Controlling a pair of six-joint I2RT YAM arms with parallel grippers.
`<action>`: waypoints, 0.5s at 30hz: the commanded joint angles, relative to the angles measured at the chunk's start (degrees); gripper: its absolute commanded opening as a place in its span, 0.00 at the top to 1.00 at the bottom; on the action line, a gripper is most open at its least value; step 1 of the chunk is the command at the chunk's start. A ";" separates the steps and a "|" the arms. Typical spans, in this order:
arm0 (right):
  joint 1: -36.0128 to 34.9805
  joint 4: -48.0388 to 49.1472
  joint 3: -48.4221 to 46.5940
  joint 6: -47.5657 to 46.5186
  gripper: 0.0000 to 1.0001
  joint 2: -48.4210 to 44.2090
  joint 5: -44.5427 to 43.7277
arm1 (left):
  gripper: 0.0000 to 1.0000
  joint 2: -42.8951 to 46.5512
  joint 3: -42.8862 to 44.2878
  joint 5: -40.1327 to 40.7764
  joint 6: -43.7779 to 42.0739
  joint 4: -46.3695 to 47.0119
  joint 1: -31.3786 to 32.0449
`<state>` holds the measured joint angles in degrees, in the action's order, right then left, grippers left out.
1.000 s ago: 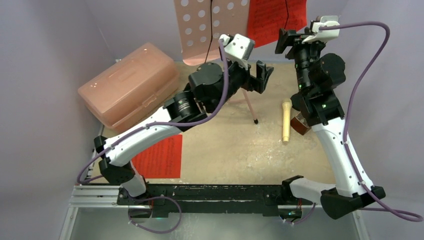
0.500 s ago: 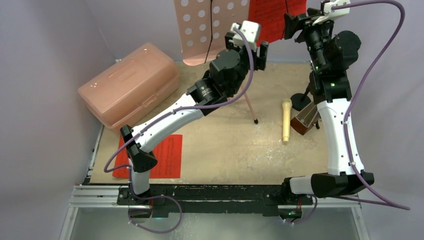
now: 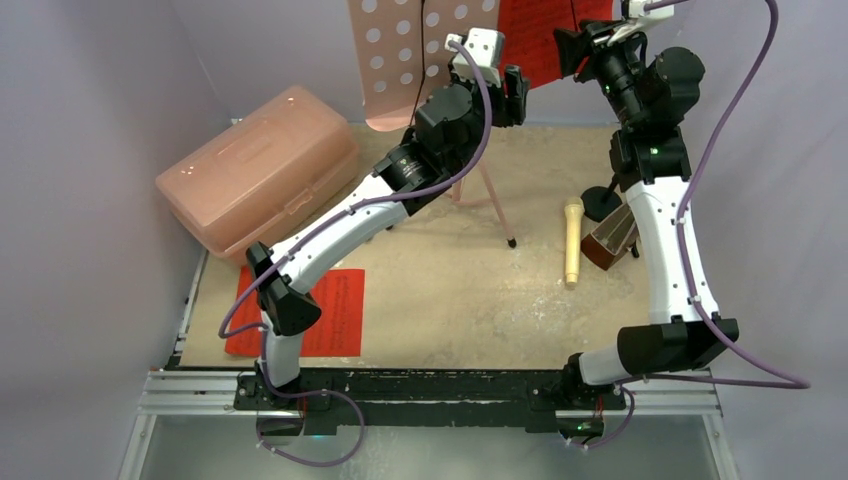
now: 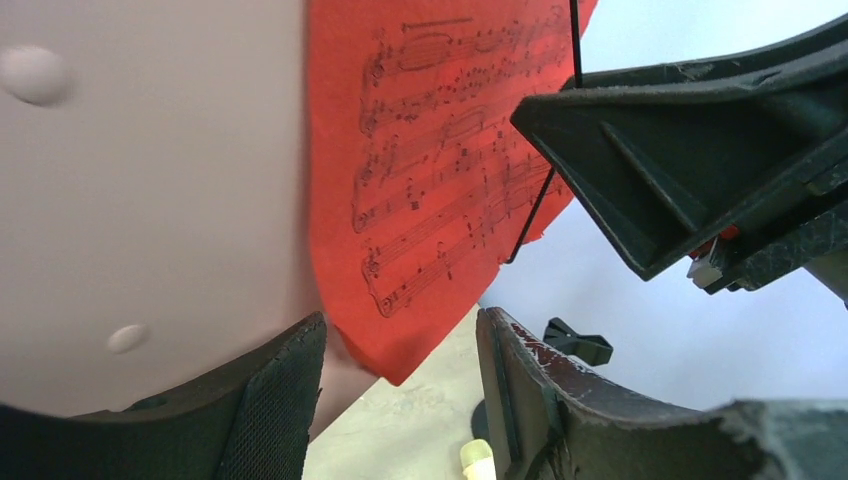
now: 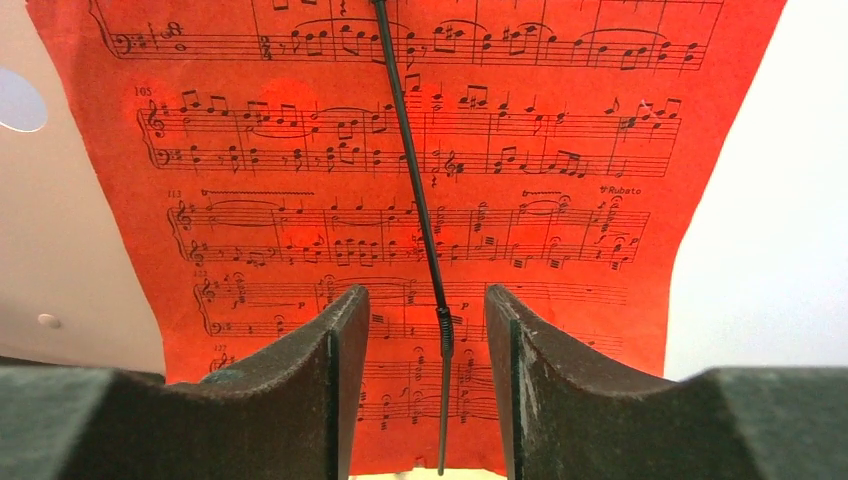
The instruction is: Pack up the instrument practice props
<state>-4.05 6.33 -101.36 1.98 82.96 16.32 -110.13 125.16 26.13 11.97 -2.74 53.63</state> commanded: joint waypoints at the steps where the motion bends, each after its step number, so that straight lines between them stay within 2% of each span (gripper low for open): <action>1: 0.28 3.06 -2.78 1.24 0.52 -0.48 2.86 | 0.45 -1.75 3.09 -2.77 2.82 1.88 -0.59; 9: 0.28 3.60 -2.61 1.76 0.60 0.16 3.54 | 0.53 -3.41 2.72 -2.43 4.25 5.85 -1.21; 12: 0.28 3.71 -2.22 1.82 0.65 0.19 3.19 | 0.67 -3.56 2.40 -2.47 4.29 7.04 -1.26; 15: 0.28 3.63 -2.00 1.51 0.75 0.14 2.60 | 0.88 -2.63 0.98 -2.57 4.21 8.50 -1.26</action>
<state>-4.03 7.29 -101.58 3.01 83.31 18.55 -113.36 125.80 23.99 15.64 1.04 52.80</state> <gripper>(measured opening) 0.306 0.234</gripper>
